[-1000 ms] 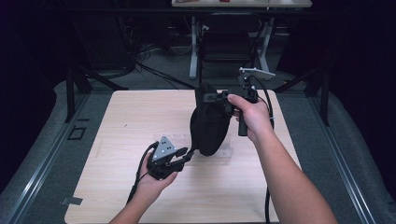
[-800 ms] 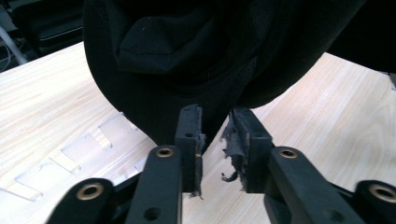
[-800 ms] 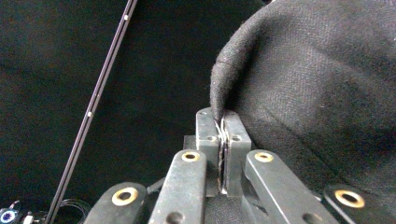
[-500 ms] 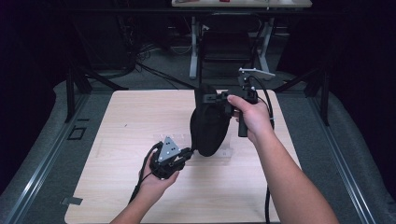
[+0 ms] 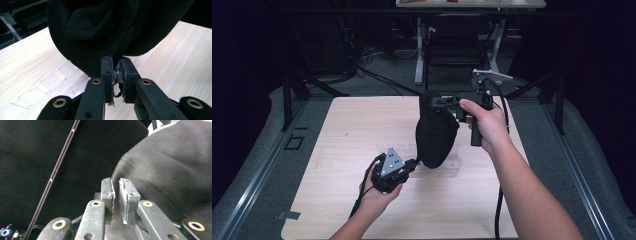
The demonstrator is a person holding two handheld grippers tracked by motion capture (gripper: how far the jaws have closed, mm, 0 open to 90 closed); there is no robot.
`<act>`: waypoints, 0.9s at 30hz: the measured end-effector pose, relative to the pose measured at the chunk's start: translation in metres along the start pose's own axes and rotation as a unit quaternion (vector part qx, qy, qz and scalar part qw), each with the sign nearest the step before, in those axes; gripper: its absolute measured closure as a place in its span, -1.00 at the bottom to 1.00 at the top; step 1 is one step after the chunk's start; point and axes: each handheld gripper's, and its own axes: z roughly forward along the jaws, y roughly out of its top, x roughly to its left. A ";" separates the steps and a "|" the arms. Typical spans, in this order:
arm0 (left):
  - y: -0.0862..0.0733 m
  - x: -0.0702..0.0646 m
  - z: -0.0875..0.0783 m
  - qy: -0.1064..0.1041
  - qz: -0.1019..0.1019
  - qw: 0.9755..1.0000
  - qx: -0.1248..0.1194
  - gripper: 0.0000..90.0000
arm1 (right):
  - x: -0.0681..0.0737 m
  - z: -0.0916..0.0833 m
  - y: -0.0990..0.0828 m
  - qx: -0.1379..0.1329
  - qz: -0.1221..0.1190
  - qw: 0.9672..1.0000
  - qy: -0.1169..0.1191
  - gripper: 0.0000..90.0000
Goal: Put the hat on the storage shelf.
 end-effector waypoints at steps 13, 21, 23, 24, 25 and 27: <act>-0.007 0.007 -0.006 0.016 0.014 1.000 0.008 0.91 | -0.007 -0.025 -0.007 -0.011 -0.012 1.000 -0.025 0.71; -0.017 0.012 -0.008 0.029 0.016 0.999 0.019 0.92 | -0.004 -0.037 -0.011 -0.012 -0.028 0.999 -0.044 0.67; -0.024 0.016 -0.006 0.031 0.003 0.999 0.029 0.91 | -0.005 -0.041 -0.012 -0.015 -0.033 0.998 -0.044 0.64; -0.028 0.018 -0.005 0.031 -0.001 0.999 0.034 0.91 | -0.005 -0.042 -0.013 -0.018 -0.031 0.998 -0.046 0.64; -0.032 0.020 -0.003 0.032 -0.008 0.999 0.037 0.91 | -0.006 -0.044 -0.013 -0.018 -0.032 0.998 -0.048 0.63; -0.035 0.022 -0.004 0.032 -0.016 0.999 0.032 0.91 | -0.008 -0.045 -0.014 -0.020 -0.032 0.998 -0.049 0.63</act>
